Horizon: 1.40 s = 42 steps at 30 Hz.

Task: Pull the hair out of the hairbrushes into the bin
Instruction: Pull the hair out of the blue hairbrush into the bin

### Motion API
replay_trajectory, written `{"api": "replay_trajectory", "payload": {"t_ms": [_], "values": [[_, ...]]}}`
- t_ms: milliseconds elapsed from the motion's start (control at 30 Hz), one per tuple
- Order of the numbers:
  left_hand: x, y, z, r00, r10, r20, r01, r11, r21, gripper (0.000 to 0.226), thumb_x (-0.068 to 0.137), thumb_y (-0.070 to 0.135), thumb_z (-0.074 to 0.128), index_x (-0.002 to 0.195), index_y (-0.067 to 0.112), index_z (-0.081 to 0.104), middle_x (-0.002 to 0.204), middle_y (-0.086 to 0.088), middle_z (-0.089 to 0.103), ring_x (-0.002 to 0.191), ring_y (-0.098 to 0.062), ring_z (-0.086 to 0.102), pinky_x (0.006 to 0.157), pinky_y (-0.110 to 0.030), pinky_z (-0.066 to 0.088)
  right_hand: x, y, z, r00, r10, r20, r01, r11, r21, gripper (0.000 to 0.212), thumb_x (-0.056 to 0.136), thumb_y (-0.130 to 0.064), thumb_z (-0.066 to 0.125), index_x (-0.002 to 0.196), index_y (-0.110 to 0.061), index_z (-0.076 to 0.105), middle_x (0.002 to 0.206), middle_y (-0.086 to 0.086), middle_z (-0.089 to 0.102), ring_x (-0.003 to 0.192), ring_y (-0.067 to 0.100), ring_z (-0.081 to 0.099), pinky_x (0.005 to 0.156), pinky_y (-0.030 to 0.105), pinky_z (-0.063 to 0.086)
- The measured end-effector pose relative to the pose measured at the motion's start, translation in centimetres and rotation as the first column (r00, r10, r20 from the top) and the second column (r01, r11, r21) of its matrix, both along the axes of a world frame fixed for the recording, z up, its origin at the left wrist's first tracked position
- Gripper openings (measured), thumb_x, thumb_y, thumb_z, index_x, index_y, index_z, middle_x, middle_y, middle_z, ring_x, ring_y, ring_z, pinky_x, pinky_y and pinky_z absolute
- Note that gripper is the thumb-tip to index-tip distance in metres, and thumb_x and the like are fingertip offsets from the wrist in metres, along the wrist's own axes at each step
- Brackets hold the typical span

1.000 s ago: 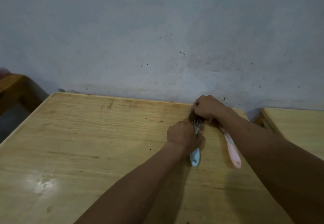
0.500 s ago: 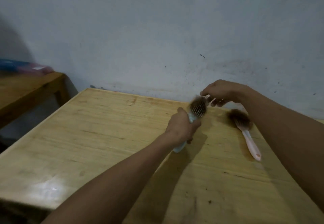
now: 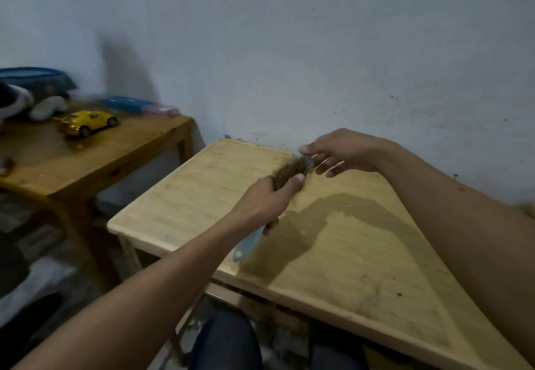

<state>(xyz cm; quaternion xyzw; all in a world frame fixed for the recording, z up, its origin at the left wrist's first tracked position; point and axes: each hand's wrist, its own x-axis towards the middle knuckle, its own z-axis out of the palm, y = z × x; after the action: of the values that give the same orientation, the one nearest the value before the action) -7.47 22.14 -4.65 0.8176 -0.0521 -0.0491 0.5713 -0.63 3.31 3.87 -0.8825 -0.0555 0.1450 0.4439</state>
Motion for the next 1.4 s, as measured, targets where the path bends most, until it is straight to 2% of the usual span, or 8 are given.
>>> {"api": "replay_trajectory", "payload": {"t_ms": [267, 500, 733, 867, 1033, 1167, 1300, 1400], "values": [[-3.8, 9.1, -1.2, 0.981, 0.187, 0.048, -0.192, 0.965, 0.178, 0.066, 0.084, 0.075, 0.047, 0.108, 0.015, 0.06, 0.074, -0.005, 0.065, 0.051, -0.019, 0.058, 0.042, -0.029, 0.044, -0.5, 9.0, -3.0, 0.986, 0.165, -0.035, -0.165, 0.986, 0.007, 0.039, 0.088, -0.042, 0.077, 0.113, -0.012, 0.071, 0.105, 0.011, 0.074, 0.077, 0.02, 0.073, 0.063, 0.029, 0.058], [-7.0, 14.9, -3.2, 0.93, 0.362, 0.057, -0.36, 0.872, 0.333, 0.049, 0.092, 0.062, 0.044, 0.111, 0.019, 0.058, 0.093, -0.009, 0.068, 0.068, -0.022, 0.062, 0.049, -0.028, 0.046, -0.6, 15.8, -5.6, 0.935, 0.347, -0.073, -0.351, 0.935, -0.049, 0.036, 0.091, -0.041, 0.074, 0.112, -0.012, 0.072, 0.104, 0.011, 0.077, 0.079, 0.021, 0.074, 0.064, 0.029, 0.057], [-10.9, 20.2, -5.4, 0.871, 0.476, 0.12, -0.487, 0.811, 0.323, 0.043, 0.093, 0.055, 0.048, 0.112, 0.021, 0.064, 0.092, 0.001, 0.07, 0.078, -0.016, 0.066, 0.064, -0.033, 0.052, -2.4, 21.9, -6.9, 0.828, 0.551, -0.105, -0.558, 0.828, -0.053, 0.043, 0.095, -0.038, 0.069, 0.128, -0.01, 0.067, 0.112, 0.01, 0.075, 0.097, 0.023, 0.076, 0.077, 0.032, 0.062], [-13.8, 22.8, -6.5, 0.843, 0.527, 0.103, -0.532, 0.792, 0.299, 0.034, 0.094, 0.055, 0.048, 0.104, 0.027, 0.064, 0.076, 0.004, 0.066, 0.062, -0.014, 0.062, 0.056, -0.032, 0.049, -4.4, 25.3, -7.5, 0.754, 0.649, -0.105, -0.653, 0.757, -0.008, 0.045, 0.09, -0.025, 0.077, 0.13, -0.008, 0.068, 0.11, 0.01, 0.076, 0.096, 0.021, 0.076, 0.077, 0.029, 0.062], [-16.9, 25.8, -7.6, 0.787, 0.61, 0.093, -0.607, 0.74, 0.29, 0.034, 0.095, 0.052, 0.05, 0.103, 0.023, 0.065, 0.076, 0.0, 0.066, 0.062, -0.016, 0.061, 0.061, -0.041, 0.052, -6.8, 30.3, -9.4, 0.746, 0.666, 0.014, -0.664, 0.746, -0.052, 0.037, 0.089, -0.008, 0.076, 0.126, -0.006, 0.069, 0.097, 0.012, 0.079, 0.083, 0.017, 0.076, 0.068, 0.025, 0.062], [-19.4, 27.5, -8.5, 0.708, 0.698, 0.111, -0.681, 0.632, 0.369, 0.037, 0.094, 0.053, 0.049, 0.095, 0.02, 0.066, 0.083, -0.006, 0.072, 0.073, -0.022, 0.067, 0.068, -0.042, 0.055, -8.6, 34.3, -12.4, 0.781, 0.622, 0.057, -0.623, 0.782, 0.017, 0.019, 0.088, -0.005, 0.076, 0.107, 0.0, 0.077, 0.088, 0.017, 0.079, 0.077, 0.021, 0.077, 0.064, 0.023, 0.062], [-22.2, 29.1, -10.0, 0.675, 0.736, 0.048, -0.686, 0.603, 0.407, 0.04, 0.093, 0.048, 0.051, 0.097, 0.01, 0.062, 0.076, -0.01, 0.066, 0.058, -0.02, 0.058, 0.048, -0.035, 0.046, -10.6, 37.5, -16.2, 0.798, 0.602, 0.017, -0.602, 0.797, 0.059, 0.01, 0.087, -0.011, 0.08, 0.091, -0.002, 0.079, 0.076, 0.013, 0.079, 0.066, 0.017, 0.076, 0.062, 0.023, 0.062], [-24.1, 30.1, -11.1, 0.662, 0.749, -0.005, -0.66, 0.587, 0.468, 0.028, 0.09, 0.045, 0.058, 0.099, 0.018, 0.057, 0.073, -0.001, 0.062, 0.058, -0.016, 0.054, 0.053, -0.031, 0.044, -11.5, 39.4, -18.6, 0.777, 0.628, -0.042, -0.622, 0.777, 0.098, 0.012, 0.087, -0.009, 0.079, 0.094, 0.001, 0.078, 0.075, 0.012, 0.077, 0.064, 0.014, 0.074, 0.061, 0.022, 0.061]]}}
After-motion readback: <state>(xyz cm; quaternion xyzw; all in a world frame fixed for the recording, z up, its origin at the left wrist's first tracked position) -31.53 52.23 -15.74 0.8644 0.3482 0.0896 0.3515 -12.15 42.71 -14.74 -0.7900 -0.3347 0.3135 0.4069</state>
